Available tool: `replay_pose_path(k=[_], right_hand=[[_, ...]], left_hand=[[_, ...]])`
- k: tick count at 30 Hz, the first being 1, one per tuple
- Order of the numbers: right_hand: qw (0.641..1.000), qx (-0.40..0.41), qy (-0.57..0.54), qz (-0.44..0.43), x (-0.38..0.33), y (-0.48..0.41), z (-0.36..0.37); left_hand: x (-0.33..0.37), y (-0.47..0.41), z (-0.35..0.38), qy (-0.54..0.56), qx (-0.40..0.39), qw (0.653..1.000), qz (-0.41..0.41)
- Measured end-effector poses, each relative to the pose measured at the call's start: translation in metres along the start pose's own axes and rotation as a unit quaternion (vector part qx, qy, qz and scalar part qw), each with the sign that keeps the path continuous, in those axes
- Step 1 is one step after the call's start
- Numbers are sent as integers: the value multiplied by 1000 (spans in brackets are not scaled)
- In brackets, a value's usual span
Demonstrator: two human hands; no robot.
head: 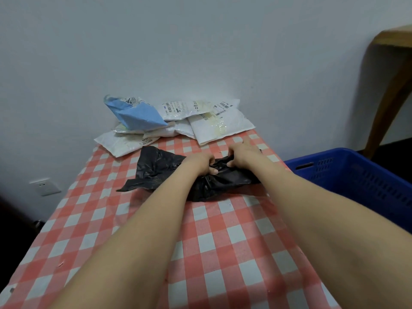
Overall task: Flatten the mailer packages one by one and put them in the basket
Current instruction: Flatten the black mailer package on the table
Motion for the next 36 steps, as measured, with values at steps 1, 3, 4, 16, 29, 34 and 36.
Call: replay_pose_path(k=[1,3,4,16,29,34,36], right_hand=[[1000,5,2,0,0,0,1],[1000,13,1,5,-1,0,0],[1000,18,1,7,-2,0,0],[996,88,-26,-20,-9,31,-50],[986,-145,-22,-73,-25,98,-3],[988,-115,19,-102,-24,92,6],[988,-109,25,-108,-24,89,6]], left_hand=[[0,-1,0,1,2,1000,-2],[1,-2,-1,10,11,1000,-4],[1,-1,-2,16,18,1000,-6],[-2,41,-64,36,172,984,-10],[3,94,-30,21,-24,999,28],[7,94,-18,-25,-9,998,60],[6,92,-15,-21,-15,998,58]])
Point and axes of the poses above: each hand's wrist, its own y-axis away from the middle knuckle, its own z-axis out of the palm, x = y × z, the point moved 10 cm from there along -y, towards the middle knuckle, and after that the axes turned 15 degrees about x, right-handed, at the moved point
